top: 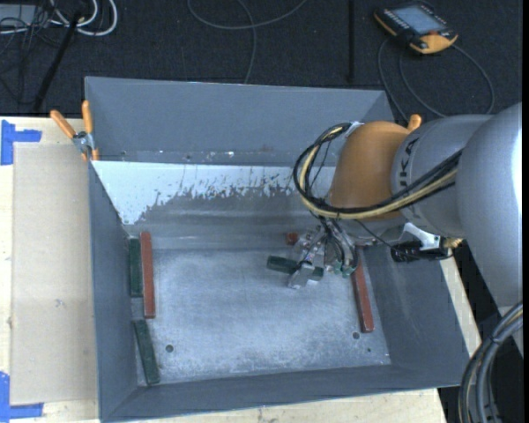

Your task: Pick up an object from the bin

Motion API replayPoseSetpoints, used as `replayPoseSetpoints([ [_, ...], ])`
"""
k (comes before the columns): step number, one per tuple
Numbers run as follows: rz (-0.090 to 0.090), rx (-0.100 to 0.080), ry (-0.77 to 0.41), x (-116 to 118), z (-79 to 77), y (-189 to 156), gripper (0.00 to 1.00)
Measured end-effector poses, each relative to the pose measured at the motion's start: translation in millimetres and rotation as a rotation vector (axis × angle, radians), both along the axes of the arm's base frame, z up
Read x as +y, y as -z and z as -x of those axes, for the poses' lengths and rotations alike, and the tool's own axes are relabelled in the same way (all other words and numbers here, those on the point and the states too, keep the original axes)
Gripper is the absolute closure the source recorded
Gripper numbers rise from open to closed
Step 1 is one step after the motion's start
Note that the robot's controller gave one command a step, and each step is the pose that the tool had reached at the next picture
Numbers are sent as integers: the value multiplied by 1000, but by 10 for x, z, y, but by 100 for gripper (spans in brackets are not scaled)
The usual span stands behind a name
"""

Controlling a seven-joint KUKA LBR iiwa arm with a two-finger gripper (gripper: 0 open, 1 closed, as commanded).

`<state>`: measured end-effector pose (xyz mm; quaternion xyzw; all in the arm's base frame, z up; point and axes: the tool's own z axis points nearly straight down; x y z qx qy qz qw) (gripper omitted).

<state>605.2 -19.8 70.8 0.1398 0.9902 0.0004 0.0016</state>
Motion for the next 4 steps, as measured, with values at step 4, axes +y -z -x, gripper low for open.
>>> replayPoseSetpoints([
  [4,0,6,-31,320,-95,-1501,100],
])
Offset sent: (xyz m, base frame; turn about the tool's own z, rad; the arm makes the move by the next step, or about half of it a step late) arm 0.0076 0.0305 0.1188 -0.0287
